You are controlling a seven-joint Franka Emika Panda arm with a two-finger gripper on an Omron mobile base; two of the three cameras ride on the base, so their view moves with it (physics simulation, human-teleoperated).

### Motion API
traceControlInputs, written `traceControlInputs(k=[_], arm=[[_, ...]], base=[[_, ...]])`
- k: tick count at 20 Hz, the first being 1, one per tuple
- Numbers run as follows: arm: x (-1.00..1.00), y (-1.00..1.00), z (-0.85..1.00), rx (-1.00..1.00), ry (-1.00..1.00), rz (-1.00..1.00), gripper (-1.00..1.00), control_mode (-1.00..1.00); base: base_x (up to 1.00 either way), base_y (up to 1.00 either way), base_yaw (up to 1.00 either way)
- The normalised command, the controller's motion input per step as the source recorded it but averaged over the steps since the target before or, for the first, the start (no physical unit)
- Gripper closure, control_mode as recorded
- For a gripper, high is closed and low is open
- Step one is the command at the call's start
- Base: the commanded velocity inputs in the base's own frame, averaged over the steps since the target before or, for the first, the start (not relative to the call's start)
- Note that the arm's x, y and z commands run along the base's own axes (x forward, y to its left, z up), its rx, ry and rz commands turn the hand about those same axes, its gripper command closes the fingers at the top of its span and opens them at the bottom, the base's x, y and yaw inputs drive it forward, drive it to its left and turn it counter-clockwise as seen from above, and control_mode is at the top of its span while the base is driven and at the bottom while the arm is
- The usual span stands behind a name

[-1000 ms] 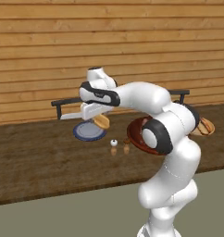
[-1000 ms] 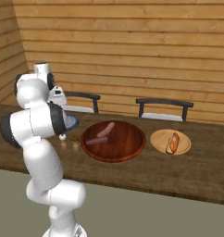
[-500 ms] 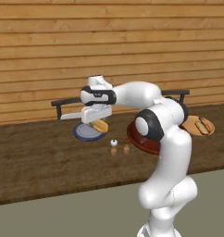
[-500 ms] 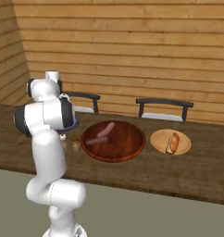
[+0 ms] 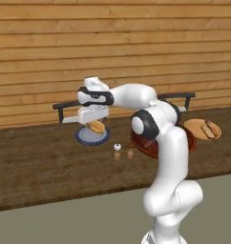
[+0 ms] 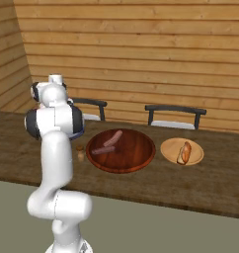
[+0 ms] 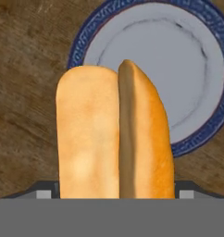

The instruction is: Place one bun and one sausage from the bowl on each plate.

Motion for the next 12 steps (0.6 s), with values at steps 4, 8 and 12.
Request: traceControlInputs(k=[4, 8, 12], arm=[[0.22, 0.00, -0.46, 0.00, 0.00, -0.01, 1.00, -1.00], [0.27, 0.12, -0.26, 0.00, -0.03, 0.00, 1.00, -1.00], [0.04, 0.11, -0.18, 0.00, -0.01, 0.00, 1.00, -1.00]], base=[[0.00, 0.00, 0.00], [0.00, 0.00, 0.00], [0.00, 0.00, 0.00]])
